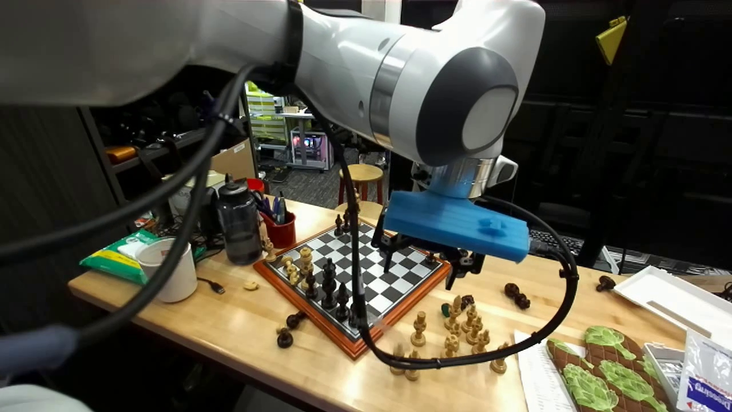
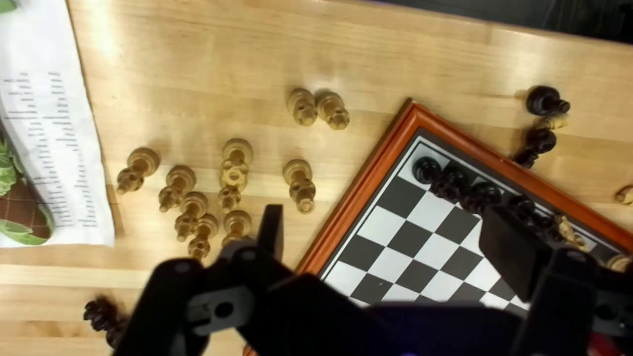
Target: Put one of the beige chess pieces on the chess board
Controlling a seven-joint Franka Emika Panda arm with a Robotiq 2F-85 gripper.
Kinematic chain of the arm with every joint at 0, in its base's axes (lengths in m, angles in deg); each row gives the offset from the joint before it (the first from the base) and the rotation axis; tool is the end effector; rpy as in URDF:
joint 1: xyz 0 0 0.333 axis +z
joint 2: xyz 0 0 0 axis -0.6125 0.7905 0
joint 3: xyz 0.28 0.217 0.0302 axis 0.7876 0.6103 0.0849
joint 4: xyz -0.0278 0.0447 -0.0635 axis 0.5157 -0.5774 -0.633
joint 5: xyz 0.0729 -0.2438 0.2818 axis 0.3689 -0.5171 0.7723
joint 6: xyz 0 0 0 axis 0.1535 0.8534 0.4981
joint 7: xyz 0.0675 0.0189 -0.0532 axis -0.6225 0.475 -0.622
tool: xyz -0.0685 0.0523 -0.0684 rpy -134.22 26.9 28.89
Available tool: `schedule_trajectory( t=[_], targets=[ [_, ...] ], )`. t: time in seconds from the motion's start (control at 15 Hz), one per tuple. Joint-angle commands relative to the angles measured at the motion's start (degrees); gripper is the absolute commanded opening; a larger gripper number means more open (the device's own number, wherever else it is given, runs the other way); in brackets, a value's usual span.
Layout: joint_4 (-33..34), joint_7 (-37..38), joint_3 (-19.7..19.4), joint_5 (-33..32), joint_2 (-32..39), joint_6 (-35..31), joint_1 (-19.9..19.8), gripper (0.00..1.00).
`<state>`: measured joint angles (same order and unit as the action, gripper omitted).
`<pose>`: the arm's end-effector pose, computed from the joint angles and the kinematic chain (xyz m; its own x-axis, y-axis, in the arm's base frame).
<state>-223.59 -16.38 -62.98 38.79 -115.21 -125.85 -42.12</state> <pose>0.3186 -0.2009 0.5360 0.9878 0.1326 0.0817 0.1405 -0.9850 -0.0998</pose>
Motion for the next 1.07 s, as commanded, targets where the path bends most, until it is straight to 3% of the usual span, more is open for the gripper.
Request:
schedule_trajectory(
  t=[0.0, 0.27, 0.33, 0.67, 1.0],
  targets=[
    [3.7, 1.3, 1.2, -0.5, 7.3, -4.0, -2.0, 1.00],
    [6.0, 2.6, 1.2, 0.7, 13.9, -8.1, -3.1, 1.00],
    [3.9, 1.1, 1.6, 0.8, 11.0, -7.3, -3.3, 1.00],
    [5.6, 1.7, 1.9, 0.8, 14.5, -8.2, -3.8, 1.00],
    [2.8, 1.3, 3.3, 1.2, 16.6, -14.3, -3.4, 1.00]
  ],
)
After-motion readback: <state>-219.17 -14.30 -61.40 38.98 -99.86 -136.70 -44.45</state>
